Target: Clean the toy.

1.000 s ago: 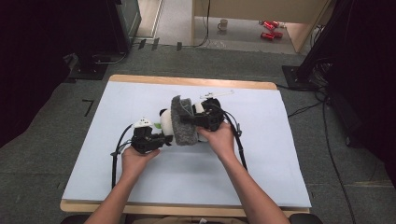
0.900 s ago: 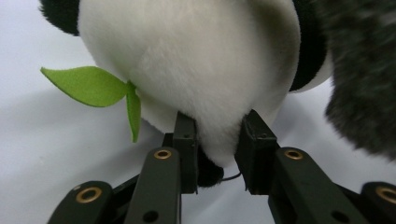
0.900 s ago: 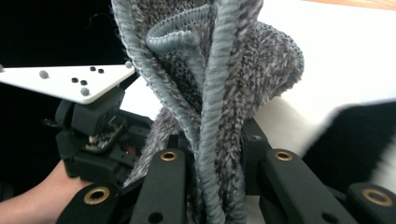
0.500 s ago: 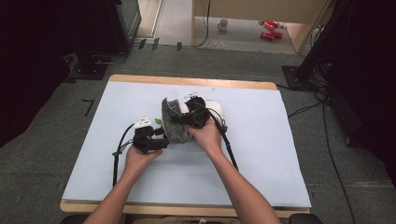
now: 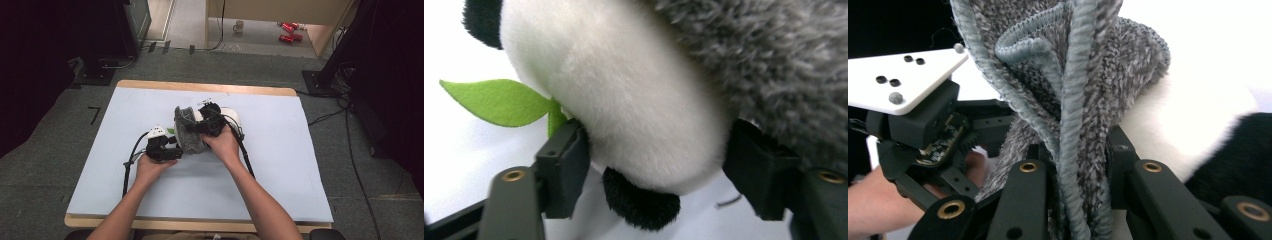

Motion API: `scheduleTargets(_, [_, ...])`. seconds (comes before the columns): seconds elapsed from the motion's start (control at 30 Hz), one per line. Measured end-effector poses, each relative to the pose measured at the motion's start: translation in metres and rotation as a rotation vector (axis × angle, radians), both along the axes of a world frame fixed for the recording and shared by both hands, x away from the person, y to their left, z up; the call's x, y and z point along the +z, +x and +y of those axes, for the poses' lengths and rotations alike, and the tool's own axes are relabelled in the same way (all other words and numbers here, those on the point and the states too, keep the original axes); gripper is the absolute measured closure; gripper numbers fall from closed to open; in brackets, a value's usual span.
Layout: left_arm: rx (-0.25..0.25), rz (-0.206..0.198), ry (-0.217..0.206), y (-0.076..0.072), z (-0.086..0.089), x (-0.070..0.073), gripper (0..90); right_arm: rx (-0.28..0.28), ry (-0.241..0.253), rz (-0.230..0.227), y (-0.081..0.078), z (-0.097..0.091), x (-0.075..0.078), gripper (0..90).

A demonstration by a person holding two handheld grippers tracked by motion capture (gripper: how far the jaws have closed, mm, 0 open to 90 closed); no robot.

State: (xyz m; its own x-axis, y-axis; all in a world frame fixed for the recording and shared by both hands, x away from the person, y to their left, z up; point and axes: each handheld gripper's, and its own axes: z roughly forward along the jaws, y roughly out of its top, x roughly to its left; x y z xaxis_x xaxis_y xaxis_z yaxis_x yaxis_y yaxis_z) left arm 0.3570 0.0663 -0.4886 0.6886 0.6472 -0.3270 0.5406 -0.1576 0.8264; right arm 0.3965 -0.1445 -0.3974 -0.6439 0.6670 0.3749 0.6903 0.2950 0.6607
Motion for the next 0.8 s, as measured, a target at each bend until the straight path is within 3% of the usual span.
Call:
scheduleTargets(0.27, [0.007, 0.007, 0.002, 0.0, 0.0, 0.001, 34.2, -0.057, -0.047, -0.009, 0.001, -0.035, 0.008, 76.7])
scheduleTargets(0.53, [0.007, 0.019, -0.012, 0.0, 0.0, 0.001, 34.4, -0.129, -0.022, -0.029, -0.003, -0.079, 0.02, 76.4])
scheduleTargets(0.8, [-0.004, 0.016, 0.016, 0.002, -0.002, 0.007, 33.8, -0.185, 0.035, -0.015, -0.006, -0.117, 0.019, 76.2])
